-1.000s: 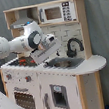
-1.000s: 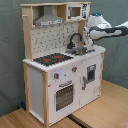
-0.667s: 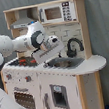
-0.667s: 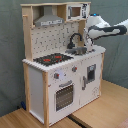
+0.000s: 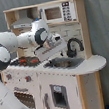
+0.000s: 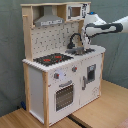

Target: Play with the kitchen

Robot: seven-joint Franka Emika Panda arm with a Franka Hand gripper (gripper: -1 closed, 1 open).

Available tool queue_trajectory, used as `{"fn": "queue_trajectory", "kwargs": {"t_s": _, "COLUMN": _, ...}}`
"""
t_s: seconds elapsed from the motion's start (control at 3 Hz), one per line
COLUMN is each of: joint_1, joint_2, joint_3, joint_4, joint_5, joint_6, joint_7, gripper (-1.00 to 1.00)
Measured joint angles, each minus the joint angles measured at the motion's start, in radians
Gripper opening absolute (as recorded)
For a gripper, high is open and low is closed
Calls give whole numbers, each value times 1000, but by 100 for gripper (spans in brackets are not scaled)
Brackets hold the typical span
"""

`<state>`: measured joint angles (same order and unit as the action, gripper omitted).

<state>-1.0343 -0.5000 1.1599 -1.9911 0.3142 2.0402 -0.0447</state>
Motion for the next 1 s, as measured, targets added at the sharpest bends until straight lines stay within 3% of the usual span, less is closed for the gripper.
{"fn": "queue_trajectory", "kwargs": {"t_s": 1.0, "joint_1": -217, "joint_2": 24, "joint_3": 223, "joint_4": 53, "joint_5": 0, "joint_6": 0, "joint_7": 44, "gripper": 100}}
